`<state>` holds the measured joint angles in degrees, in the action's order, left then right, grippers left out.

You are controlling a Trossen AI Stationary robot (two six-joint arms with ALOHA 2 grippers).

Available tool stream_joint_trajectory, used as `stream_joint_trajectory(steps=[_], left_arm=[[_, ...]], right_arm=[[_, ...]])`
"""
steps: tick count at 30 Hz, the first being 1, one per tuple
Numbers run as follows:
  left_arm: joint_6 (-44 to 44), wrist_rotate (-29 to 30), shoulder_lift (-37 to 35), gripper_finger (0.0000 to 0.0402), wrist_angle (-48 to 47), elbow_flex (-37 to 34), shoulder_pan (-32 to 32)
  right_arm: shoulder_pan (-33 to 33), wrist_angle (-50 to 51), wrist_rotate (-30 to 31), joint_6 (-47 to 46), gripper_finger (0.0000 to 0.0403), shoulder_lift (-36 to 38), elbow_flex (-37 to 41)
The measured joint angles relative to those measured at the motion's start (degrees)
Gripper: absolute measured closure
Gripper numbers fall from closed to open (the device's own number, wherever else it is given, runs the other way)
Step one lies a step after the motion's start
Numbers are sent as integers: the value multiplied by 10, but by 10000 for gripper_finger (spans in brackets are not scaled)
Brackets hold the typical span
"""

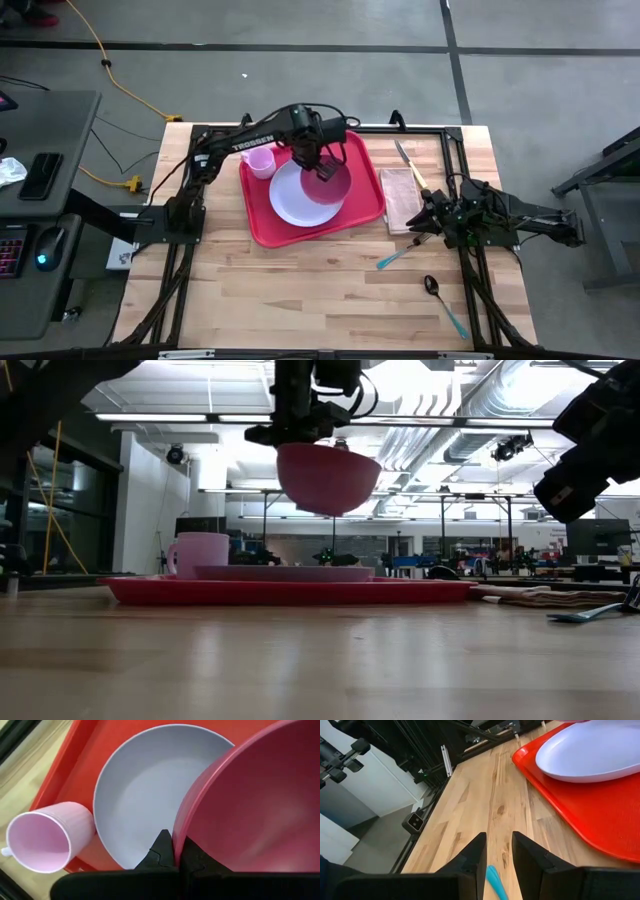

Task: Set up tray
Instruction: Stack the pink bowl on the purple plate

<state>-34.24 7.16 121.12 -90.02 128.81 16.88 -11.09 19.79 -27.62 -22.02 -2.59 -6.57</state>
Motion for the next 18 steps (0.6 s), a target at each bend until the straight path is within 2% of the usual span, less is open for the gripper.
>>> stream_joint_trajectory(steps=[11, 18], left_arm=[[29, 9, -1, 385, 5, -26, 31], [54, 13, -1, 385, 72, -71, 30]], right_arm=[[0, 5, 0, 0, 332, 0, 0], [0, 6, 3, -11, 332, 0, 0]])
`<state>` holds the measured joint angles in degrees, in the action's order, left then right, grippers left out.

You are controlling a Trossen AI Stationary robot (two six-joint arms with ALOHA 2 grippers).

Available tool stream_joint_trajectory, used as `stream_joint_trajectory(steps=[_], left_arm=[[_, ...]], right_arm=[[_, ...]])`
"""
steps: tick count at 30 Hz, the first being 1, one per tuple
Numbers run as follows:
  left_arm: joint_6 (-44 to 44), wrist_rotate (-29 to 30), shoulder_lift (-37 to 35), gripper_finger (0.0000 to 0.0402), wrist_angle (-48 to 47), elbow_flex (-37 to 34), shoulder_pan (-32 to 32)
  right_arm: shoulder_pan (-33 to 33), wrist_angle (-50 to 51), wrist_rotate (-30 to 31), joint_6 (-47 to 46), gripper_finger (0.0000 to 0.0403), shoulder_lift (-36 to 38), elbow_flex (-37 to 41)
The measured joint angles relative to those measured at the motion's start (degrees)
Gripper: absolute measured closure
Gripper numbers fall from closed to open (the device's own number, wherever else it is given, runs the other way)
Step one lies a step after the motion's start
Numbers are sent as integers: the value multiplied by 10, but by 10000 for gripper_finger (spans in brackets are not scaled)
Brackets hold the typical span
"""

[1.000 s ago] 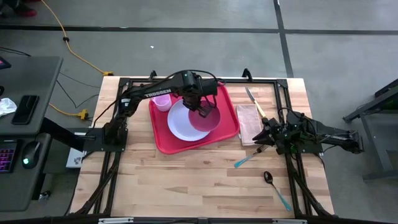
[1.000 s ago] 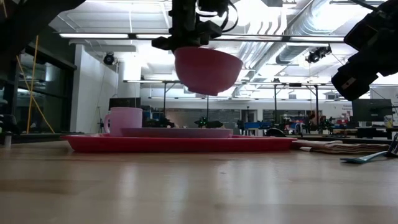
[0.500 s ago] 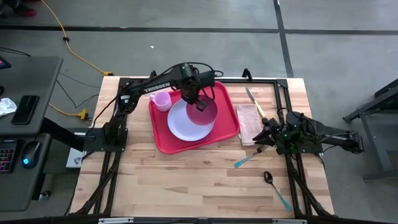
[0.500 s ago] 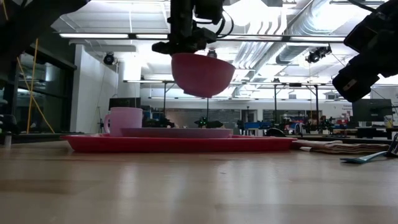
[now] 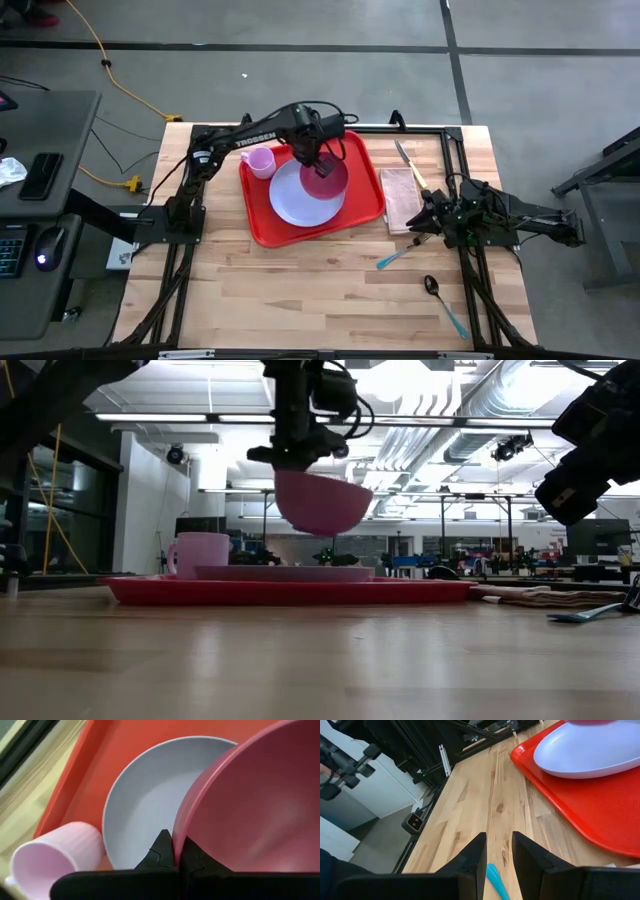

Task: Set up tray
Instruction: Stack the pink bowl on the purple plate

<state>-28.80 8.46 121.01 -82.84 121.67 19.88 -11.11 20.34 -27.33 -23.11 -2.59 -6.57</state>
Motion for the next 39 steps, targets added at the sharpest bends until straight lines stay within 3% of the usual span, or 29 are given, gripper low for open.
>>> stream_joint_trajectory(steps=[9, 23, 39], left_arm=[[-10, 24, -5, 385, 34, -80, -4], [-61, 23, -131, 385, 155, -268, -8], [-51, -2, -136, 385, 216, -341, -9]], right_arm=[[-1, 0, 8, -9, 332, 0, 0], [-2, 0, 30, -15, 332, 0, 0], [-1, 0, 36, -37, 332, 0, 0]])
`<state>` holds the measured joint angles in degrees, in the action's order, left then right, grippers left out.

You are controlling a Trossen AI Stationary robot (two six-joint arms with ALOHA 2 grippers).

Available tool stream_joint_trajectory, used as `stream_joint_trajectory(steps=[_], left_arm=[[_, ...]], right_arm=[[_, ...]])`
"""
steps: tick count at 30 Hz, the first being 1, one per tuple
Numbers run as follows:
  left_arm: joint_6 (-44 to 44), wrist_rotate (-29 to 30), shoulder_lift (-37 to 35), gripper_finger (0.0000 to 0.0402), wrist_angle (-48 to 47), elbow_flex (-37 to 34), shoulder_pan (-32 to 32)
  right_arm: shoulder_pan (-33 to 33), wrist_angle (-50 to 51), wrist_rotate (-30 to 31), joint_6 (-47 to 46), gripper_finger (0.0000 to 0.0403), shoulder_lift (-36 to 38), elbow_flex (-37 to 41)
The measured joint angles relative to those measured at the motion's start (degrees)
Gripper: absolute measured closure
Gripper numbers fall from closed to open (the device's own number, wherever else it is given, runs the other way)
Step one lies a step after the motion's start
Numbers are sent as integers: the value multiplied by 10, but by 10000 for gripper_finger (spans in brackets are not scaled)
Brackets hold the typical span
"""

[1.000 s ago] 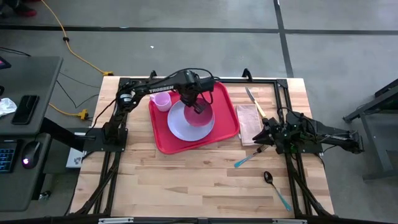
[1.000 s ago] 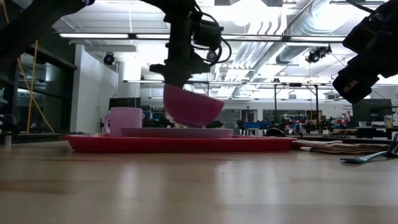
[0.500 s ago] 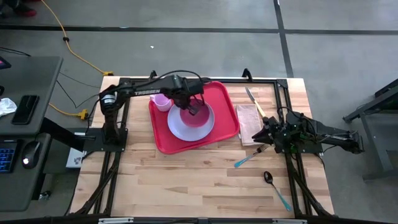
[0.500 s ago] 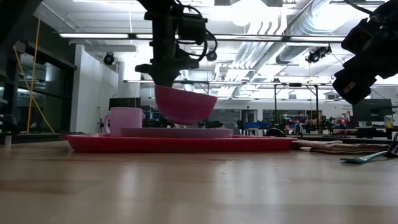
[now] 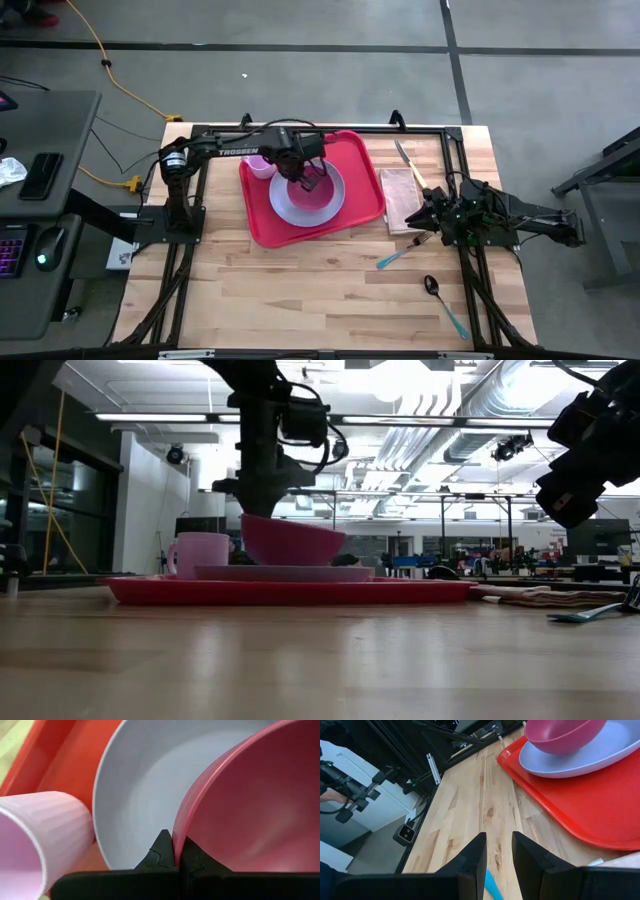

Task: Set up tray
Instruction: Stack the pink bowl on the purple plate

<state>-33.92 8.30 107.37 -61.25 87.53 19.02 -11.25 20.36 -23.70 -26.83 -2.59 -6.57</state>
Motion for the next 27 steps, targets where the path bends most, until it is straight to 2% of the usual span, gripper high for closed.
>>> stream_joint_trajectory(steps=[12, 27], left_arm=[[3, -5, -1, 385, 35, -37, -3], [10, 12, -1, 384, 24, -38, -3]], right_arm=[[0, 0, 0, -4, 332, 0, 0], [0, 0, 0, -8, 332, 0, 0]])
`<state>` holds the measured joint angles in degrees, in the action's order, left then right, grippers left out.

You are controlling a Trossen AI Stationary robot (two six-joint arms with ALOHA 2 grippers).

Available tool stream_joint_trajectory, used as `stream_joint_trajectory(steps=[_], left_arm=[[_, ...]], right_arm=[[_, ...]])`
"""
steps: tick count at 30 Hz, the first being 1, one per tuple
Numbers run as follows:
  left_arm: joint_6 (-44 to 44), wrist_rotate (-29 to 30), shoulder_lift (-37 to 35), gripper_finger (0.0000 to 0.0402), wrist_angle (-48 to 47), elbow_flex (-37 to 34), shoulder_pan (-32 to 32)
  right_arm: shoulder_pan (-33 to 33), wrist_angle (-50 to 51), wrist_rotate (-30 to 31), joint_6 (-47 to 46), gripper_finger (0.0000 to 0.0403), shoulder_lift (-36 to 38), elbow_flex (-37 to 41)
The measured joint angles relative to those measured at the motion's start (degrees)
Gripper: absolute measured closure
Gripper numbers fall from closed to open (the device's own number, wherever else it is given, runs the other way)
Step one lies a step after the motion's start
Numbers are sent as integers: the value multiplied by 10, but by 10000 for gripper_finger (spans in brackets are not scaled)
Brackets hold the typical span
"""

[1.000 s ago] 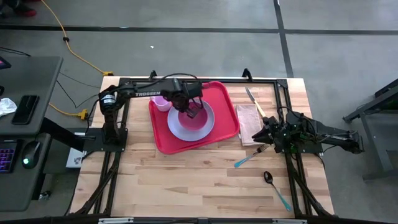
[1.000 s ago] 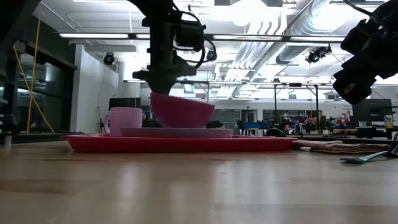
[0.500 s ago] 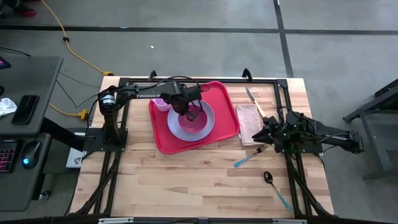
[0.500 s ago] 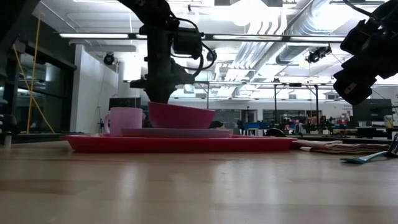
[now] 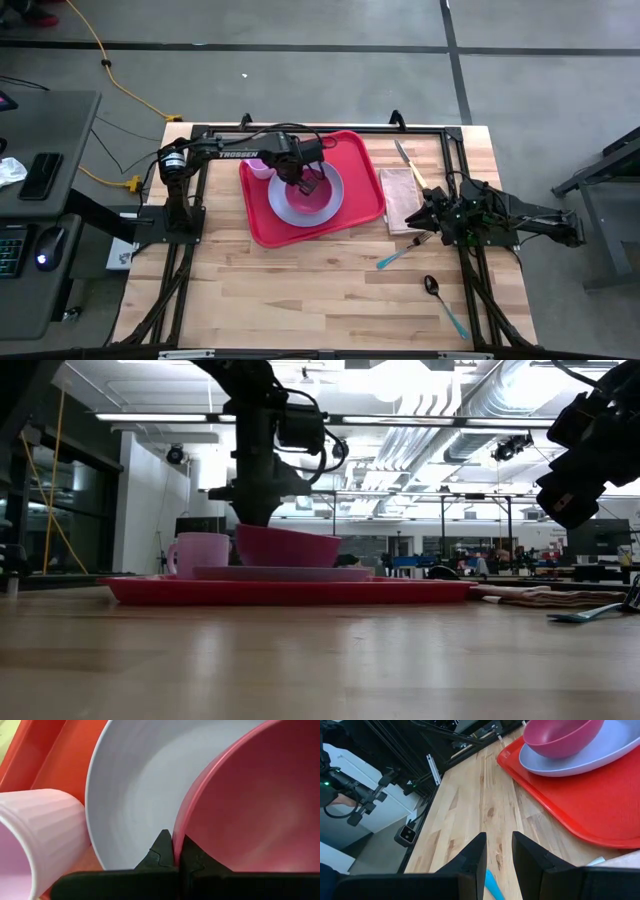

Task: Set up tray
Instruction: Stack the pink bowl on the purple plate

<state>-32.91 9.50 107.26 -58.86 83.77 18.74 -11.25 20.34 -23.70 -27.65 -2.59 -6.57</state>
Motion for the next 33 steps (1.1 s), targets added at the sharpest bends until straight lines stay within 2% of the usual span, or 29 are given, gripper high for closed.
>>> stream_joint_trajectory(steps=[7, 17, 33], left_arm=[[-2, 3, 0, 383, -11, 0, 0], [-2, 26, 3, 327, -18, -2, 0], [-3, 16, 3, 282, -20, -2, 0]], right_arm=[[0, 0, 0, -4, 332, 0, 0], [0, 0, 0, -4, 332, 0, 0], [0, 0, 0, -7, 332, 0, 0]])
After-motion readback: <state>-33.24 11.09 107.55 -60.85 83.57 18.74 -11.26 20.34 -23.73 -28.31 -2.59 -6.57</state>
